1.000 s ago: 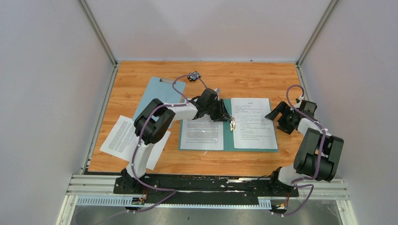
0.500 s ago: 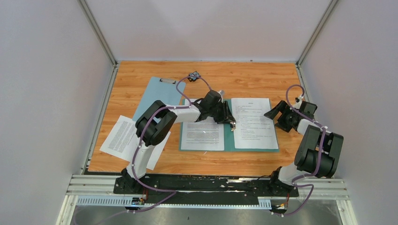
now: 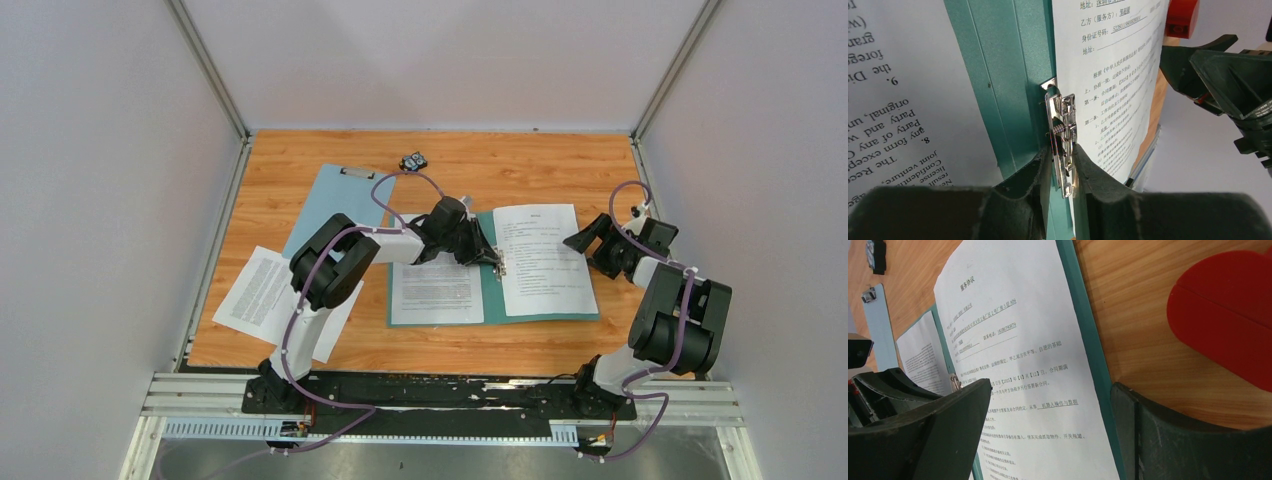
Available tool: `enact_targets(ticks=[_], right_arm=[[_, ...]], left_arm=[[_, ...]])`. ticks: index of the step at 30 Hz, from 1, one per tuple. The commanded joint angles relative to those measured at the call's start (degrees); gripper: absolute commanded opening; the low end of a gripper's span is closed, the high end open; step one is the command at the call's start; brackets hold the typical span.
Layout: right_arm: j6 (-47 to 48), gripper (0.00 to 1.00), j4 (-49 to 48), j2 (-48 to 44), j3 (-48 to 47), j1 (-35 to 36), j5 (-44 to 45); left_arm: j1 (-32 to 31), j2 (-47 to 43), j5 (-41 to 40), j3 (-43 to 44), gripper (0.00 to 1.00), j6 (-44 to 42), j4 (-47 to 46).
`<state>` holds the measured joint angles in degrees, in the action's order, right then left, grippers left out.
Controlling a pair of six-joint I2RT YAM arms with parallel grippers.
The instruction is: Put the files into the folder
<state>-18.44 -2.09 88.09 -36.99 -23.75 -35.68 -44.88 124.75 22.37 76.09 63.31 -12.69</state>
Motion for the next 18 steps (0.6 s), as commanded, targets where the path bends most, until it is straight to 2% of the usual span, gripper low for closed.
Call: enact_targets(ticks=[1,10,11,15,18], right_arm=[[-3.24,0.90,-0.73,0.67,3.02,0.81,-9.94],[-9.96,0.90,-8.63,-0.72,4.79,0.83,-18.47],[-9.15,0.89,-7.38,-1.37,4.37,0.81,-17.03],[-1.98,0.90,7.64,-5.11,-0.13,0.79,-4.63],[1.60,0.91,13.90,-7.76,-2.88,0.81,3.79]], left_arm=[[-0.11,-0.46,2.53,0.11,0.28,2.47,-8.11],[1.14,-0.47,2.61,-1.39,0.26,1.08,-7.40],[1.30,-0.47,2.71,-1.45,0.26,0.99,-7.29],[1.95,-1.01,2.21,-1.28,0.26,-0.46,-5.59],[2.81,-1.83,1.46,-2.23,0.25,-1.16,-4.53]])
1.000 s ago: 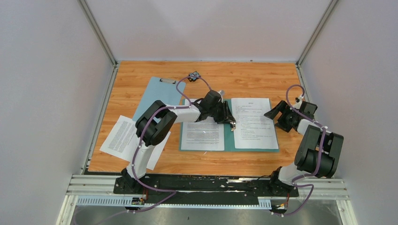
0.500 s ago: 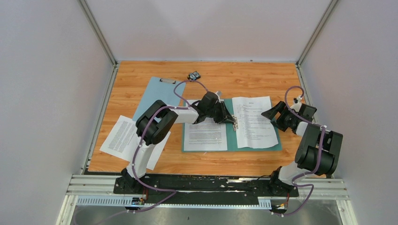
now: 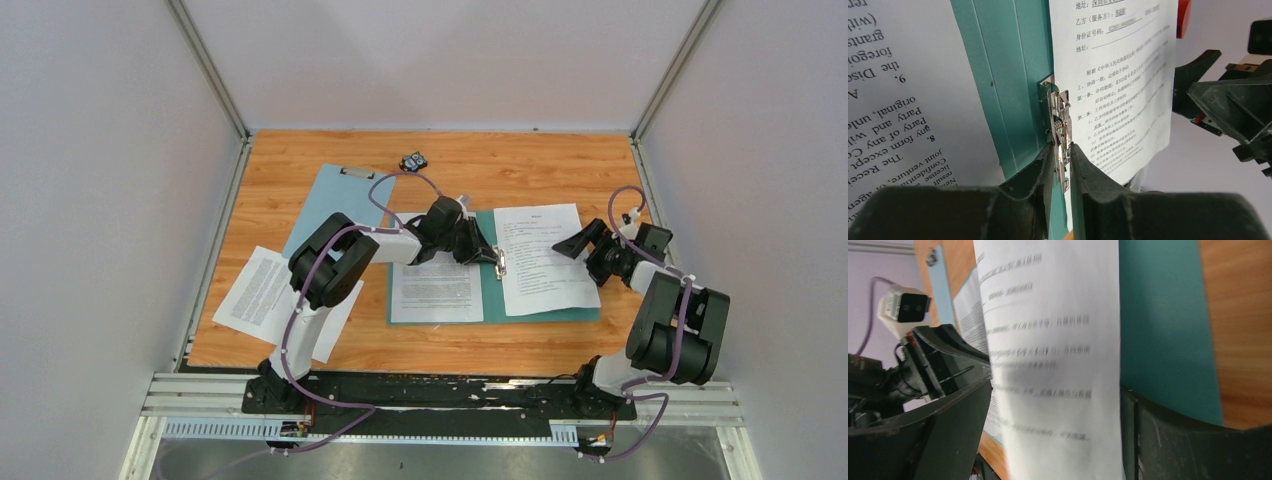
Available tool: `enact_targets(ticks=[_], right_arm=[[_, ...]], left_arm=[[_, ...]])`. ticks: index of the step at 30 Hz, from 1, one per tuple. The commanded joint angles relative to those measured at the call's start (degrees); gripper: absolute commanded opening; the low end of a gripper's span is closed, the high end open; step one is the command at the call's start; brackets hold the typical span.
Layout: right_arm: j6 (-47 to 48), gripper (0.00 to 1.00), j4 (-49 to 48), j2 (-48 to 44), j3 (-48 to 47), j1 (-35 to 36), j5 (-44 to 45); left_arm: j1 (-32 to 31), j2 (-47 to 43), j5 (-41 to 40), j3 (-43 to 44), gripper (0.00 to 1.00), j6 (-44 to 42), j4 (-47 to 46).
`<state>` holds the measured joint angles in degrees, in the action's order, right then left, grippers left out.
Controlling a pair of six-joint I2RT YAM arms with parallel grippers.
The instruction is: Put the files into the folder
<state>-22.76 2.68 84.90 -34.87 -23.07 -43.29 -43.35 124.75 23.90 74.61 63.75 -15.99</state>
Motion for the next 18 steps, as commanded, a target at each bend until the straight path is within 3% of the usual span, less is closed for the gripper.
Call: enact_targets(ticks=[1,4,12,18], right_arm=[[6.88,0.91,10.57,-5.07,-5.78,0.15,13.44],[8.58,0.91,14.05,-5.17,-7.41,0.16,17.27],[6.92,0.91,12.82,-1.33,-4.86,0.18,15.95],[5.96,0.90,10.72,1.69,-3.95,0.14,15.74]], left_arm=[[1.60,-2.14,-0.39,-1.45,0.24,-1.56,-1.35],[2.42,-2.86,-0.46,-2.63,0.24,-1.99,-1.34],[3.16,-3.93,0.38,-3.37,0.24,-2.89,-1.29],[1.61,-3.85,0.54,-0.75,0.34,-4.75,0.17]])
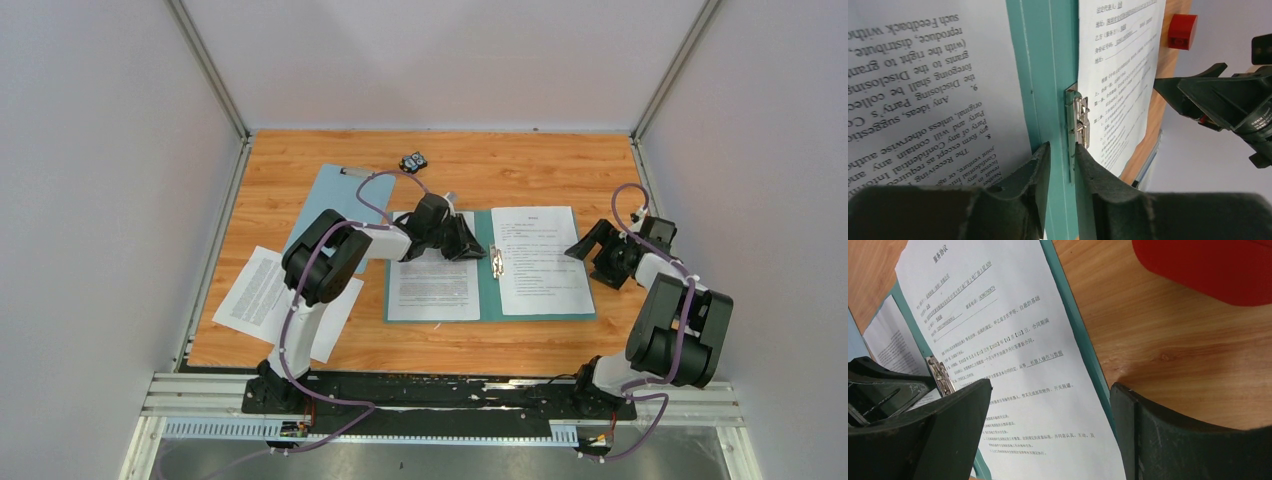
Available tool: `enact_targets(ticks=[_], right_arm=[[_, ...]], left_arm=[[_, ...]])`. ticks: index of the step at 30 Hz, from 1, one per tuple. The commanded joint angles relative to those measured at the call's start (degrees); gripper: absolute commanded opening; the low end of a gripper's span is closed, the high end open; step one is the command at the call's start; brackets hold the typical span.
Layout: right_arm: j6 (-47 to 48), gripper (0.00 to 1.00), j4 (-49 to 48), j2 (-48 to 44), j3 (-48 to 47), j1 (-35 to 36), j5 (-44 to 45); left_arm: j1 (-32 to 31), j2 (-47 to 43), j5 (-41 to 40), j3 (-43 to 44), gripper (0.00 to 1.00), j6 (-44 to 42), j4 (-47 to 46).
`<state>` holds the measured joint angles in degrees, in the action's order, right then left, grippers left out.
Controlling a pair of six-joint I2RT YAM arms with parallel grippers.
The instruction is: Put the files into the folder
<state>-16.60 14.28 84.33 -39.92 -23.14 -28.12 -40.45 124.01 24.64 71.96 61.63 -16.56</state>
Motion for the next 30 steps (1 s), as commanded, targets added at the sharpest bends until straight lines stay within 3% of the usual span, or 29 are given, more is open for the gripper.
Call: enact_targets(ticks=[1,13,21,30], right_arm=[[-0.21,0.90,-1.18,2.25,1.38,0.27,0.31],[-0.16,0.90,-3.31,1.48,3.56,0.28,-1.28],[-0.53,0.89,-4.83,1.68,4.06,0.46,-2.89],[-0.70,0.89,-5.29,1.30,4.56,0.42,-3.65]], left_arm=[[-1.83,-2.95,-0.21,2.47,0.34,-2.57,0.74],[-5.11,1.30,-1.05,4.11,0.34,1.81,-1.41],[-5.17,1.55,-0.17,5.04,0.17,5.96,-3.93],[-5.36,1.01,-6.80,7.36,0.23,1.36,5.17]])
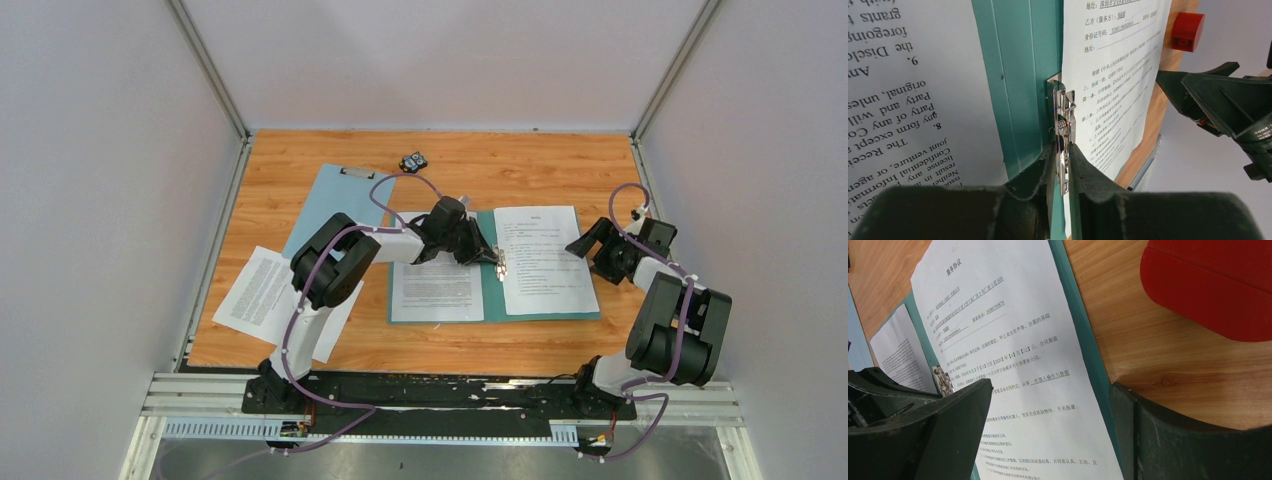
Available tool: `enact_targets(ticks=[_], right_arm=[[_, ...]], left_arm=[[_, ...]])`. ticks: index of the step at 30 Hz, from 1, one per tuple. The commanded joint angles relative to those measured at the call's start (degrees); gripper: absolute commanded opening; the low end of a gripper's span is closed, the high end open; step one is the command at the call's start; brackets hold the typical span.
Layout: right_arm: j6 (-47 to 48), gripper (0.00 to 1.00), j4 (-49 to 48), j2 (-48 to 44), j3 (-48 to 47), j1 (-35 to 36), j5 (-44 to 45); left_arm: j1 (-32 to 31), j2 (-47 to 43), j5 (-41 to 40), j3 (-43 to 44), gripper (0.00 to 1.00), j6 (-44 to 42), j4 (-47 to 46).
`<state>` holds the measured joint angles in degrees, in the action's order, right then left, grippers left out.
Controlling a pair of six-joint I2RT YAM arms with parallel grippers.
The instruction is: Put the files into the folder
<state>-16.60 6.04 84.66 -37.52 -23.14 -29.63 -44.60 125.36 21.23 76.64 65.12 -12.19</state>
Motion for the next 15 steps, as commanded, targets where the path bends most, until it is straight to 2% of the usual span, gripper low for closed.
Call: enact_targets(ticks=[1,5,9,15], right_arm=[[-0.66,0.89,2.96,0.87,2.25,0.45,-2.12],[-0.77,0.89,2.66,0.70,2.53,0.46,-2.31],[-1.41,0.88,0.62,0.27,3.36,0.63,-4.35],[-3.62,0.88,-3.65,0.38,4.47,1.11,-10.80]], left_arm=[[-1.32,-0.13,-3.56,2.92,0.23,-2.37,1.14],[-1.70,1.20,-1.65,3.52,0.19,-0.65,-0.60],[-1.70,1.70,1.70,1.65,0.10,4.49,-8.41],[-1.72,0.48,2.04,1.86,0.00,4.14,-7.59]])
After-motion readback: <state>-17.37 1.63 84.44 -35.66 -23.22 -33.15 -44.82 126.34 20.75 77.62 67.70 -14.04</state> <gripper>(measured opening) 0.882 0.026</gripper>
